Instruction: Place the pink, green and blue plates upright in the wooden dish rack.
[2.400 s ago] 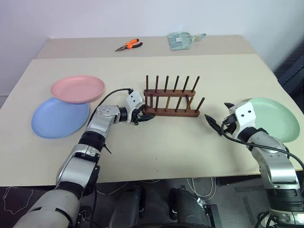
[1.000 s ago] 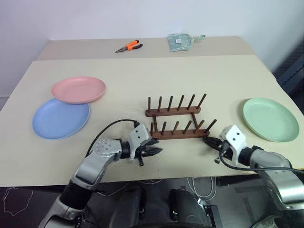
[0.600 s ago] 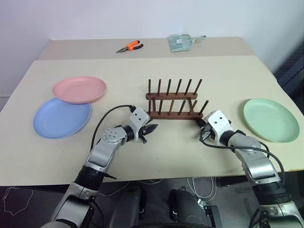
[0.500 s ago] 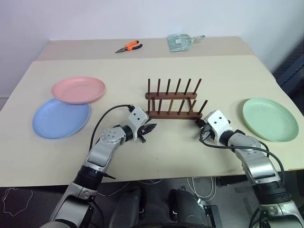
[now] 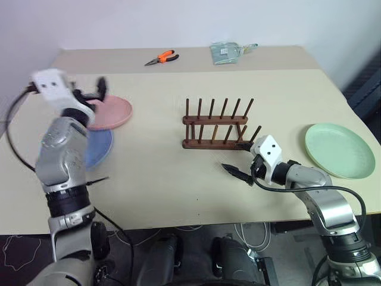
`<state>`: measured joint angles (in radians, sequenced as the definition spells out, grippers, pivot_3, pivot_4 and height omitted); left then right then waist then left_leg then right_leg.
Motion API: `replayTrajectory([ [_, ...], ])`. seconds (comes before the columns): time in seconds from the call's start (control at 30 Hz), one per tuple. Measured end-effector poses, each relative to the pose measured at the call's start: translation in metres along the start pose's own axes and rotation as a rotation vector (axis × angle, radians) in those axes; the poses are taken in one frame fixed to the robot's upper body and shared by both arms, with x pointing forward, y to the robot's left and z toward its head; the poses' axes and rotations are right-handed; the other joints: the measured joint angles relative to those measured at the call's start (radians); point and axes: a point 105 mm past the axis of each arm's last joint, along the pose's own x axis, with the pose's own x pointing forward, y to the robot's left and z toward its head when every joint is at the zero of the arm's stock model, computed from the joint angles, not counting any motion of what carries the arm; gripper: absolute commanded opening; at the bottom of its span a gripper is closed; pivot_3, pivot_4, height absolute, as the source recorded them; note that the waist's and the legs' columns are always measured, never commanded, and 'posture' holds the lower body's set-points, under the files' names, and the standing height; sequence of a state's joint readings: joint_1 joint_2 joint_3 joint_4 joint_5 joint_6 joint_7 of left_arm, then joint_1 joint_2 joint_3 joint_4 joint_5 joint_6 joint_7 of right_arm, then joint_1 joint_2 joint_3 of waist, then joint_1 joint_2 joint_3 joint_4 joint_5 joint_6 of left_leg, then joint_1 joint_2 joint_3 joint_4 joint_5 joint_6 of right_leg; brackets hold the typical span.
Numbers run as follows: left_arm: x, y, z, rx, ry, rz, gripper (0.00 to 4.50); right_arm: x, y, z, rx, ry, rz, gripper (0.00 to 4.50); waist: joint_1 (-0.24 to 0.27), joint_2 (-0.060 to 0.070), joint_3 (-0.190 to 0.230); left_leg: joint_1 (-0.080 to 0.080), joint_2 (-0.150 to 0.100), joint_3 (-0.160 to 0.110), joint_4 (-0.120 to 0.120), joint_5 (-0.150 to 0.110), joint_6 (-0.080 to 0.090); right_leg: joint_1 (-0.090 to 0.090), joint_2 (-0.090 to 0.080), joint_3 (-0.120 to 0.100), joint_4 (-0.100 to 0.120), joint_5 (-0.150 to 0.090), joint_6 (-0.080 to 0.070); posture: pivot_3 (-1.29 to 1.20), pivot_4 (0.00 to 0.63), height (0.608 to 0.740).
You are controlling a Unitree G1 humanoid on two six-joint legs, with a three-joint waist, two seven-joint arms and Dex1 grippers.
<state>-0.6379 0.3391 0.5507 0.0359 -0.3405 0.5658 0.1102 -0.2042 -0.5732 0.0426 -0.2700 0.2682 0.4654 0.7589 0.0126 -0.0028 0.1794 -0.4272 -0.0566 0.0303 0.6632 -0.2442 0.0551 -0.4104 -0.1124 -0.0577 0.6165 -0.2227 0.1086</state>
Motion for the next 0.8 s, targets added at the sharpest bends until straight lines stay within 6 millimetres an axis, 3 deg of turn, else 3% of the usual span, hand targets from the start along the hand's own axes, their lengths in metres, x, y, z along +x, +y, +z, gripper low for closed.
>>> replayTrajectory([
  [0.1,-0.003,0.033,-0.020,-0.115,0.099,0.177,4.50,0.003,0.004,-0.002,0.021,0.004,0.026,4.45,0.004,-0.002,0.001,0.000,0.000,0.000,0.000,0.000,-0.001,0.000,0.000,0.000,0.000,0.000,0.000,0.00,0.150,0.740],
  [0.23,-0.008,0.020,-0.044,-0.376,0.236,0.141,4.50,0.005,0.002,-0.002,0.007,0.003,0.012,4.45,0.024,-0.005,0.001,0.000,0.000,-0.001,0.002,-0.001,-0.004,0.000,-0.001,0.000,-0.001,0.001,0.002,0.00,0.150,0.740],
  [0.33,-0.010,0.012,-0.050,-0.510,0.284,0.104,4.50,0.006,0.001,-0.001,-0.010,-0.001,0.005,4.45,0.025,-0.006,0.001,0.000,0.000,0.000,0.002,-0.001,-0.006,0.001,-0.001,0.001,0.000,0.001,0.002,0.00,0.150,0.740],
  [0.43,-0.009,0.005,-0.054,-0.609,0.323,0.071,3.66,0.006,-0.001,0.000,-0.030,-0.008,-0.017,4.50,0.025,-0.006,0.001,0.000,0.000,0.000,0.002,-0.001,-0.007,0.001,0.000,0.000,0.000,0.001,0.002,0.00,0.150,0.740],
  [0.67,-0.008,0.010,-0.070,-0.775,0.384,0.145,0.09,0.002,-0.006,0.003,-0.018,-0.029,-0.044,4.50,0.025,-0.006,0.001,0.000,0.000,0.000,0.002,-0.001,-0.007,0.001,0.001,0.000,0.000,0.001,0.002,0.00,0.150,0.740],
  [0.8,-0.004,0.000,-0.057,-0.739,0.341,0.058,0.09,-0.009,-0.015,0.019,-0.026,-0.078,-0.064,4.50,0.026,-0.007,0.002,0.000,0.000,0.000,0.002,-0.001,-0.007,0.001,0.001,0.000,0.000,0.001,0.002,0.00,0.150,0.740],
])
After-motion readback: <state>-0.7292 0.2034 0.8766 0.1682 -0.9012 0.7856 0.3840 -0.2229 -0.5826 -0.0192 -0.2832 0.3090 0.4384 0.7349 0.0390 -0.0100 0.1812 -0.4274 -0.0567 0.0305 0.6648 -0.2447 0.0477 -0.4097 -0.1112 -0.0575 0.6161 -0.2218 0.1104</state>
